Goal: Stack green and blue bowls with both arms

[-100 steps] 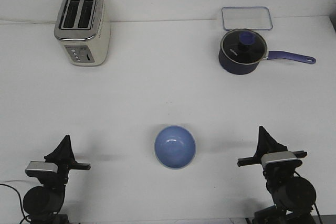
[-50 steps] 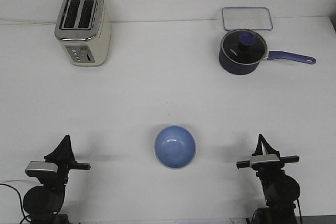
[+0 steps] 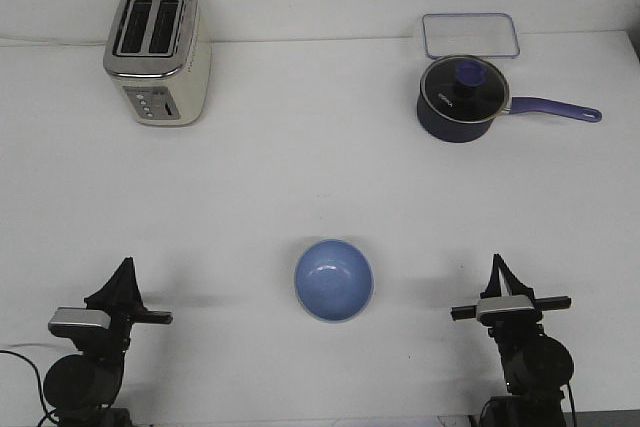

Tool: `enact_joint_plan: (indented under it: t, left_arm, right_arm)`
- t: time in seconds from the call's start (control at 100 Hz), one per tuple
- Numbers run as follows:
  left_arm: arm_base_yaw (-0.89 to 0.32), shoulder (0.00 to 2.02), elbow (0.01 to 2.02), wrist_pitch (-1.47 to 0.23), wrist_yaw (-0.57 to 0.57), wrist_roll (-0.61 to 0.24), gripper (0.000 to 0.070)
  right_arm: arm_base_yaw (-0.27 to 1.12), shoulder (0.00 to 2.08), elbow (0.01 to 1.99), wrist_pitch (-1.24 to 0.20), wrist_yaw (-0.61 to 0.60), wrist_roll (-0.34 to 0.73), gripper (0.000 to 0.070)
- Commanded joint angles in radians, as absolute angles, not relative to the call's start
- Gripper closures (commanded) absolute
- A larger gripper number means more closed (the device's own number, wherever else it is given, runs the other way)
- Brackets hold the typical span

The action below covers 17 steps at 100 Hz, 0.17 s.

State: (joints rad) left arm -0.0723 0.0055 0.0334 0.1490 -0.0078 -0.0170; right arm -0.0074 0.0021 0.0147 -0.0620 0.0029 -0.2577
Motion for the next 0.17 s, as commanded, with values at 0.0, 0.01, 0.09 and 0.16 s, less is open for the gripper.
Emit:
enact_joint_plan:
  t: [0.0, 0.01, 0.09, 0.16]
  left_arm:
    - [-0.072, 0.004, 0.014, 0.159, -0.007, -0.012, 0.0685]
    - [-0.072, 0.004, 0.014, 0.159, -0.007, -0.012, 0.0685]
    - [-0.072, 0.004, 0.014, 0.159, -0.007, -0.012, 0.0685]
    - [-0.072, 0.004, 0.014, 0.158, -0.007, -0.012, 0.0685]
  right_arm:
    - [-0.007, 0.001, 0.013, -0.049, 0.001, -0.261, 0.0700]
    - [-0.007, 0.001, 0.013, -0.049, 0.001, -0.261, 0.0700]
    - [-0.007, 0.001, 0.013, -0.049, 0.001, -0.261, 0.0700]
    - [-0.007, 0.001, 0.013, -0.049, 0.001, -0.261, 0.0700]
